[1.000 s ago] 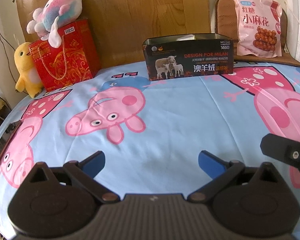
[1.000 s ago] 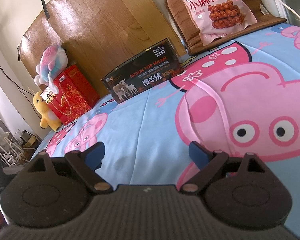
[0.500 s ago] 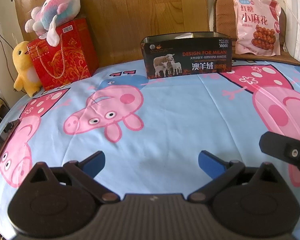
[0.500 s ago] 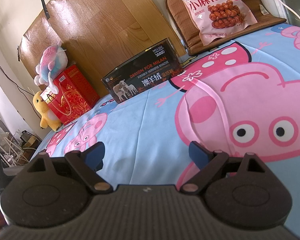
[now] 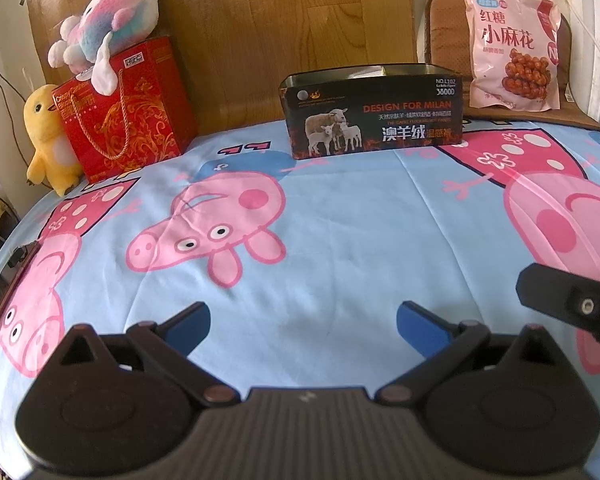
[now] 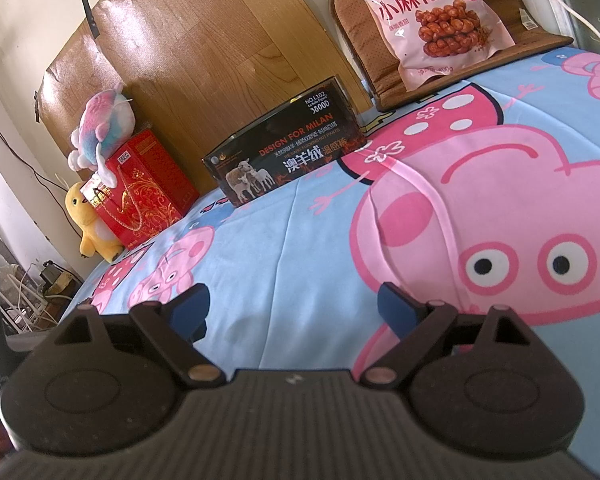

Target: Organize snacks

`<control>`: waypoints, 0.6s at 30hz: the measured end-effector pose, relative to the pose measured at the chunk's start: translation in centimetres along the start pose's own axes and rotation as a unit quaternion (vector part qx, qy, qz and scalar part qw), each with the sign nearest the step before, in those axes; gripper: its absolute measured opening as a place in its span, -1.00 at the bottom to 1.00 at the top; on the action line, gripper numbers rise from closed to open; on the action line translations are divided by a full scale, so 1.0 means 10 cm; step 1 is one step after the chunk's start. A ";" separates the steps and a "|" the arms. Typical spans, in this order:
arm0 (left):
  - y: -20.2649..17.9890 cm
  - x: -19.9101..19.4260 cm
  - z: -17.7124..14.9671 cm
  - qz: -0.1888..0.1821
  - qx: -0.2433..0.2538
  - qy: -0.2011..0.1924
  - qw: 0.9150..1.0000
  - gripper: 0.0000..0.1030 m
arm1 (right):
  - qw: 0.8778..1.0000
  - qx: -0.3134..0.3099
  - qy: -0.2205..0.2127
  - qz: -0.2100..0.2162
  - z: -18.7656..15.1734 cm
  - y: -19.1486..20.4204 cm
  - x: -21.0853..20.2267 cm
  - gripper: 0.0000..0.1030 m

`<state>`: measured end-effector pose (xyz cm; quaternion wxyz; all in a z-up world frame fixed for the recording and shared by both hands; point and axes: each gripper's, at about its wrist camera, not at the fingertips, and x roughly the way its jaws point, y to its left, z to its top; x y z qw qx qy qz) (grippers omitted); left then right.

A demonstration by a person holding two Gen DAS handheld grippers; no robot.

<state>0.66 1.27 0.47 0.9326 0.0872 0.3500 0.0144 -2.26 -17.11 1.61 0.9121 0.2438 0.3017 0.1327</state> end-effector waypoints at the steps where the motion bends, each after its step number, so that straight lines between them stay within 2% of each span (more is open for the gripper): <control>1: 0.00 0.00 0.00 0.000 0.000 0.000 1.000 1.00 | 1.000 0.000 0.000 0.000 0.00 0.00 0.00 0.80; 18: -0.02 0.01 0.02 0.001 0.005 0.001 1.000 1.00 | 1.000 0.000 0.000 0.001 0.00 -0.01 0.00 0.80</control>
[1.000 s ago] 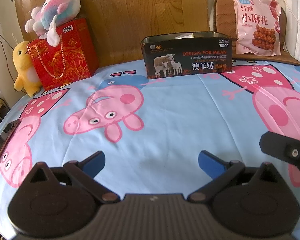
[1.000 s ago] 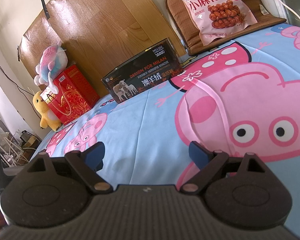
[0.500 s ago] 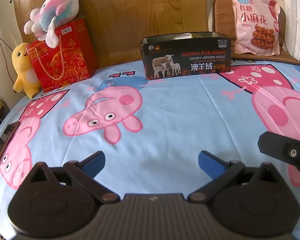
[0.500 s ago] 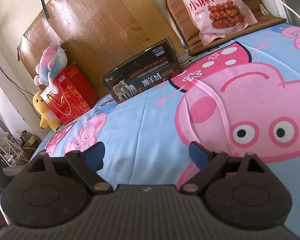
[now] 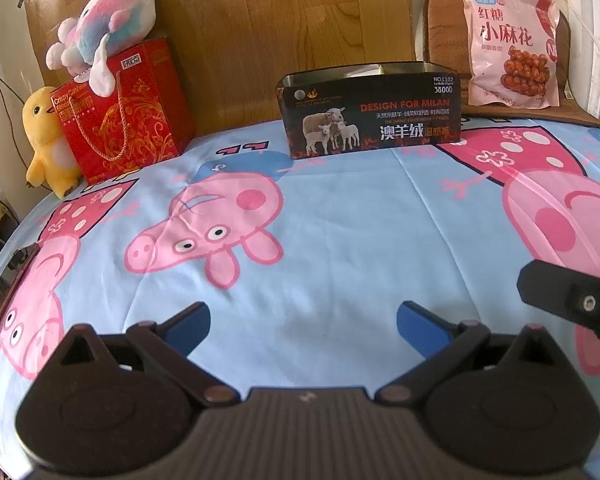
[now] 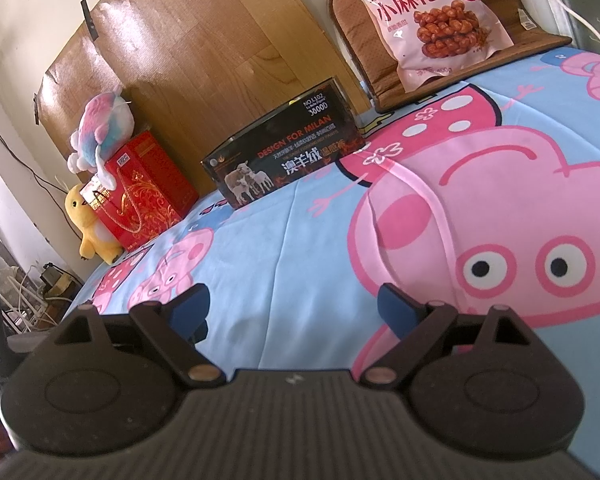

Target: Organize snacks

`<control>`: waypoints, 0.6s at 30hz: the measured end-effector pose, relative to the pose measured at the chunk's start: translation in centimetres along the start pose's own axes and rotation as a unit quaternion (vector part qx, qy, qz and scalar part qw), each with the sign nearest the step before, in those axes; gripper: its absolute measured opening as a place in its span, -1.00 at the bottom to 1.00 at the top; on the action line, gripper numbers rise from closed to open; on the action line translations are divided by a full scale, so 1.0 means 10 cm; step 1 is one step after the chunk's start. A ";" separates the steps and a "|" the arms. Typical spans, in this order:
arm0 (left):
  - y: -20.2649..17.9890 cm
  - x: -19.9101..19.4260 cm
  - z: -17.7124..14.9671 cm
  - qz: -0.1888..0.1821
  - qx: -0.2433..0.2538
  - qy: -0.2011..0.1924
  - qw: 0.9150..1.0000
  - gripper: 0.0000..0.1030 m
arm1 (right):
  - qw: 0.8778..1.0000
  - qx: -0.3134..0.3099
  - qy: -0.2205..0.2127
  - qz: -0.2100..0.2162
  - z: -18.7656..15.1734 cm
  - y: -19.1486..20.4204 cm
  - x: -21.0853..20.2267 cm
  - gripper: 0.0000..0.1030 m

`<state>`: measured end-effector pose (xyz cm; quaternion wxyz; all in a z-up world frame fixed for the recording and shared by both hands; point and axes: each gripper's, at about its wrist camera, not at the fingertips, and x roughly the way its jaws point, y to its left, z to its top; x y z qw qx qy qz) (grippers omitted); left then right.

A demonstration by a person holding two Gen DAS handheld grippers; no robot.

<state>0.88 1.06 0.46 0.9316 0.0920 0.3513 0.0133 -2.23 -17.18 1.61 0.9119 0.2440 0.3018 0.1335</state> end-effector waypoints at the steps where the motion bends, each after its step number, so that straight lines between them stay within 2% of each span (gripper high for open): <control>1: 0.00 0.00 0.00 0.000 0.000 0.000 1.000 1.00 | 1.000 0.000 0.000 0.000 0.00 0.00 0.00 0.80; 18: -0.02 0.02 0.00 -0.001 0.004 0.003 1.000 1.00 | 1.000 0.001 0.000 0.001 0.01 -0.01 -0.01 0.80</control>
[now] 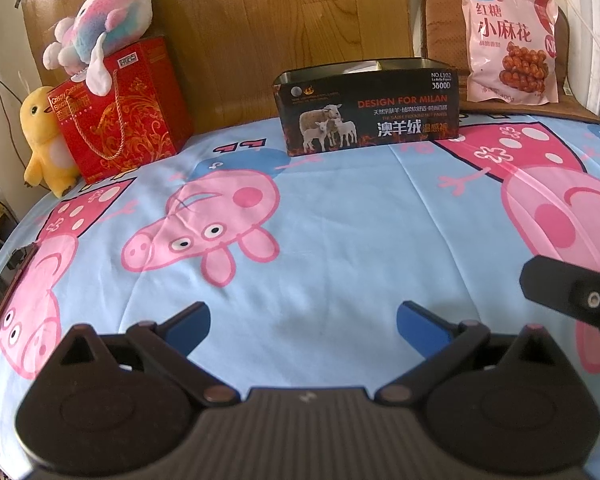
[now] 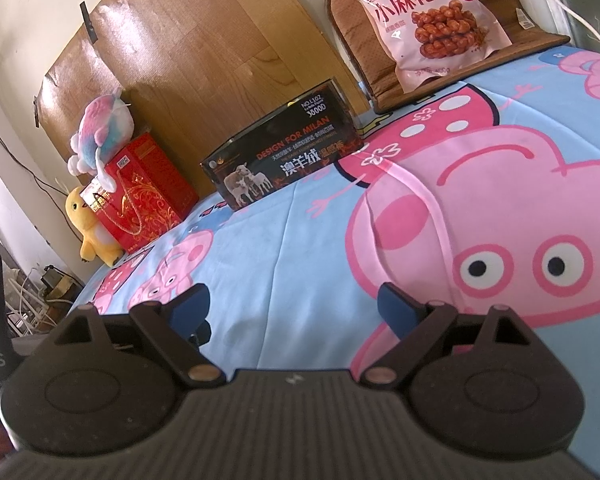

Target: Organize snacks

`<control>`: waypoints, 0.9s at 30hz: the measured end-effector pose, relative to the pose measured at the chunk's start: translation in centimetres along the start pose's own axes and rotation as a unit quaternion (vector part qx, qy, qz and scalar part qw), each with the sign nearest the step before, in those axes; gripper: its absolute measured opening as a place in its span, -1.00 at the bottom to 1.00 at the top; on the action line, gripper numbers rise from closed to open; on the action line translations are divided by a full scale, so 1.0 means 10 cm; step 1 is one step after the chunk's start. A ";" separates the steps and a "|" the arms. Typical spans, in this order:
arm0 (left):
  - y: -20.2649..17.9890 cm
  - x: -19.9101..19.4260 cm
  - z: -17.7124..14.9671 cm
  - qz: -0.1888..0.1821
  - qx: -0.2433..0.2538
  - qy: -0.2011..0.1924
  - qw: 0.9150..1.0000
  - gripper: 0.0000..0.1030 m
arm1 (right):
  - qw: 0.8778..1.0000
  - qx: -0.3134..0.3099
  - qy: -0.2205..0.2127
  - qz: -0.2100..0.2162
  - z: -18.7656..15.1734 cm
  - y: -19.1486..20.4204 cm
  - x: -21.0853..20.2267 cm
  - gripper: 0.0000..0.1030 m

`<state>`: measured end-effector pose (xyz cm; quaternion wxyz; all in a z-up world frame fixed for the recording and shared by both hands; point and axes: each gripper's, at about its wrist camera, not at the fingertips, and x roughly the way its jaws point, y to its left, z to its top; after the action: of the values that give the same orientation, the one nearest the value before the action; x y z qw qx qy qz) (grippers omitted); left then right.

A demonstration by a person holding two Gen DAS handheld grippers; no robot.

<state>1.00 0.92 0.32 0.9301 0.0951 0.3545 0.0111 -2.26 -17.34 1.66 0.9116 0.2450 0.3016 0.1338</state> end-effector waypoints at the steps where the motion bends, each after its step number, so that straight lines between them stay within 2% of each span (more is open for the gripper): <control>1: 0.00 0.00 0.00 0.000 0.000 0.000 1.000 1.00 | 1.000 0.000 0.000 0.000 0.00 0.00 0.00 0.80; 19: -0.02 0.01 0.00 0.003 -0.003 -0.002 1.000 0.99 | 1.000 0.000 0.000 0.000 0.00 0.00 0.00 0.80; 27: 0.04 0.00 0.17 -0.017 -0.011 -0.016 1.000 0.99 | 1.000 -0.004 -0.019 -0.012 0.08 -0.04 -0.06 0.80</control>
<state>2.08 1.04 1.64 0.9367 0.0786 0.3411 -0.0026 -2.21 -18.22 2.27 0.9196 0.2407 0.2865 0.1196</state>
